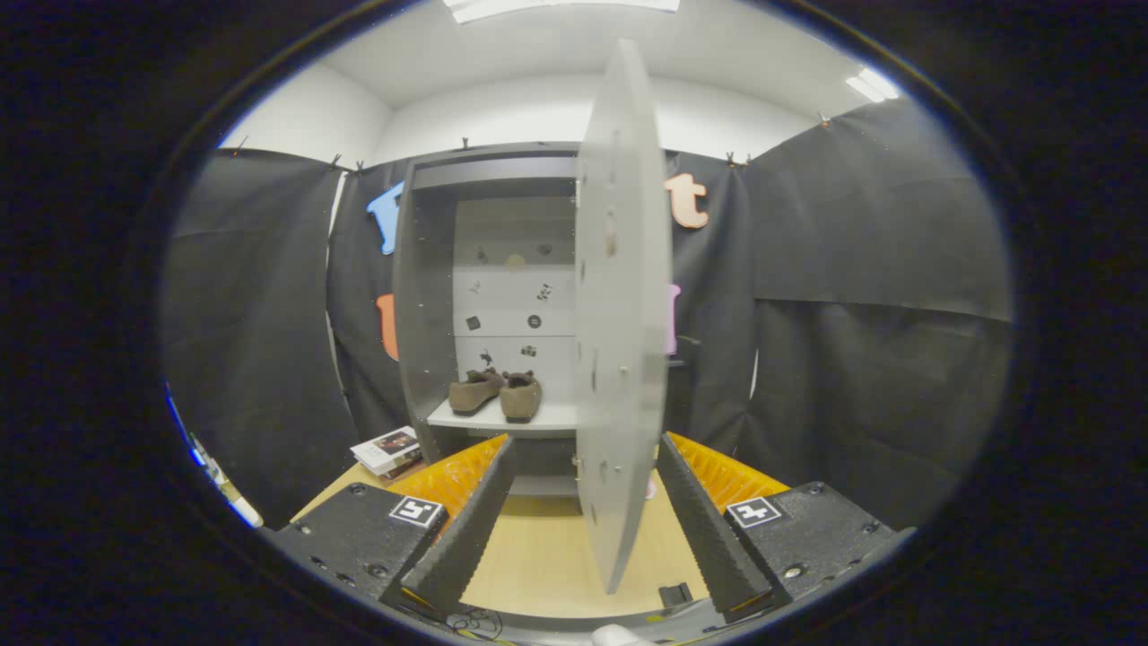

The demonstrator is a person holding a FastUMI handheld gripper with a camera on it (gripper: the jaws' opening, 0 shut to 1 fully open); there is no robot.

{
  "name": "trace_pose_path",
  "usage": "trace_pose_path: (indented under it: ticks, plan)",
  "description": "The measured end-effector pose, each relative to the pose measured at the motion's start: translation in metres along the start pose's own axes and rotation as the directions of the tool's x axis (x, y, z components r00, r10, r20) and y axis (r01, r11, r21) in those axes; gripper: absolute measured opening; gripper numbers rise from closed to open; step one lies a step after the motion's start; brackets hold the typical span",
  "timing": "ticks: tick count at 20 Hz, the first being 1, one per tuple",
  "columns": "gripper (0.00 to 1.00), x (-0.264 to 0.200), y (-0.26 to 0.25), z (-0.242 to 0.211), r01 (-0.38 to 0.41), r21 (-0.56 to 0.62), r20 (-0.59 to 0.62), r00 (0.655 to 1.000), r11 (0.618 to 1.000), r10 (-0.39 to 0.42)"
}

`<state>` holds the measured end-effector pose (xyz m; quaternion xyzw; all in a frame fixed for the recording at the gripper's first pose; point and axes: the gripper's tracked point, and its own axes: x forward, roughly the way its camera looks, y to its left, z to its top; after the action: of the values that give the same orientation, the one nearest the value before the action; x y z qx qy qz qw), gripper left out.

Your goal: Open the shoe cabinet door, grab the shoes and put them into the shoe cabinet, then close the shoe cabinet door.

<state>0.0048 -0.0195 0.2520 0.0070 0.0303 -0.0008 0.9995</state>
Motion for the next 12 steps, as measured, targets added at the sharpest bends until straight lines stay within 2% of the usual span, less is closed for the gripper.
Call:
trace_pose_path:
  ticks: [3,6,8,12]
  plan:
    - [1.00,-0.002,-0.055,0.005,0.046,0.029,0.004,0.999,0.999,-0.046]
    - [1.00,0.017,-0.100,0.007,0.045,0.045,-0.009,0.999,0.998,-0.045]
    - [1.00,0.037,-0.115,0.008,0.016,0.055,-0.028,1.000,0.998,-0.014]
    - [0.99,0.074,-0.120,0.009,-0.090,0.042,-0.035,0.995,0.995,0.092]
